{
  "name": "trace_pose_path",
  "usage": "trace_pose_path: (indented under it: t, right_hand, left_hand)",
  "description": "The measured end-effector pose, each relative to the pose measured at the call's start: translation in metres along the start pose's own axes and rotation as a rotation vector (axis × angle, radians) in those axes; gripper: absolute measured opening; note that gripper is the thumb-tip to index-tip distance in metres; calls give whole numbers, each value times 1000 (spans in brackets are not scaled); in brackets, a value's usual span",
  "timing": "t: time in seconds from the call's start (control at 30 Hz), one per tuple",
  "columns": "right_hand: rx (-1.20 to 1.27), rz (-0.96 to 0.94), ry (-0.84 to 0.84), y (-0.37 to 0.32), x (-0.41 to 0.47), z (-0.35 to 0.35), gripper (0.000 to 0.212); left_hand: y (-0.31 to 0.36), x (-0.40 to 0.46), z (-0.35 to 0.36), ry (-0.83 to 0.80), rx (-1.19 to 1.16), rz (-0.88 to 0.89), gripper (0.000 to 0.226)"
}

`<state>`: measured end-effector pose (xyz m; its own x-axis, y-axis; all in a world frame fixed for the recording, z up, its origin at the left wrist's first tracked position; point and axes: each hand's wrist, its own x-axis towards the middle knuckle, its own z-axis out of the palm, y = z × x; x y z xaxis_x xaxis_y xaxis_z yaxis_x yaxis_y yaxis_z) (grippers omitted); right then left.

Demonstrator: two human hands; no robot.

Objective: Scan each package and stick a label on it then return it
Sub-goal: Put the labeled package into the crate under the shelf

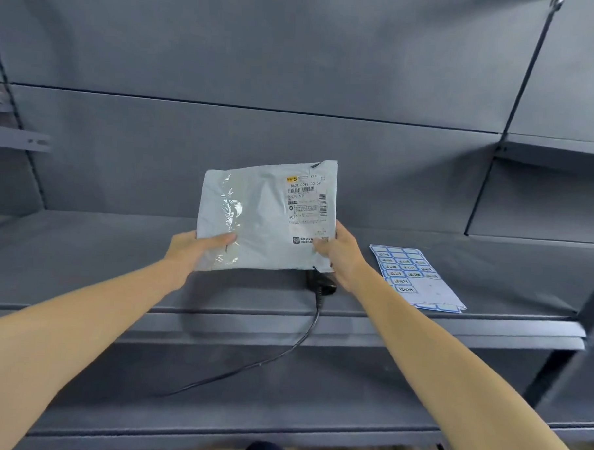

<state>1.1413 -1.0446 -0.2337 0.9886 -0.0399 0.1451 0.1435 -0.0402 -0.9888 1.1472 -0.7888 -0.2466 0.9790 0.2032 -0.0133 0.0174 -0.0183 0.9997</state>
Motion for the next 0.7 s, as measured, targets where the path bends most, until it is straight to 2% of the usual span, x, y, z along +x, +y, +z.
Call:
trace_pose_path:
  t: [0.13, 0.23, 0.27, 0.37, 0.43, 0.5, 0.6, 0.7]
  right_hand:
    - [-74, 10, -67, -4, 8, 6, 40]
    - [-113, 40, -103, -9, 14, 15, 31]
    - [-179, 38, -61, -10, 16, 17, 29]
    - [-579, 49, 218, -4, 25, 20, 26]
    - [-731, 207, 292, 3, 27, 21, 38]
    - [-827, 332, 262, 12, 27, 24, 57]
    - [-978, 336, 240, 23, 30, 33, 68]
    - [-1006, 394, 212, 25, 38, 36, 70]
  left_hand:
    - [-7, 0, -6, -81, -114, -60, 39]
    - [-15, 5, -10, 52, -43, -22, 33]
    - [-18, 7, -12, 111, -15, -1, 31]
    - [-23, 12, -19, 227, 0, 29, 30]
    - [-26, 16, -22, 284, 11, 49, 25]
    - [-26, 18, -24, 324, 34, 82, 18]
    - [-23, 21, -22, 322, 86, 147, 18]
    - [-19, 23, -22, 299, 114, 180, 21]
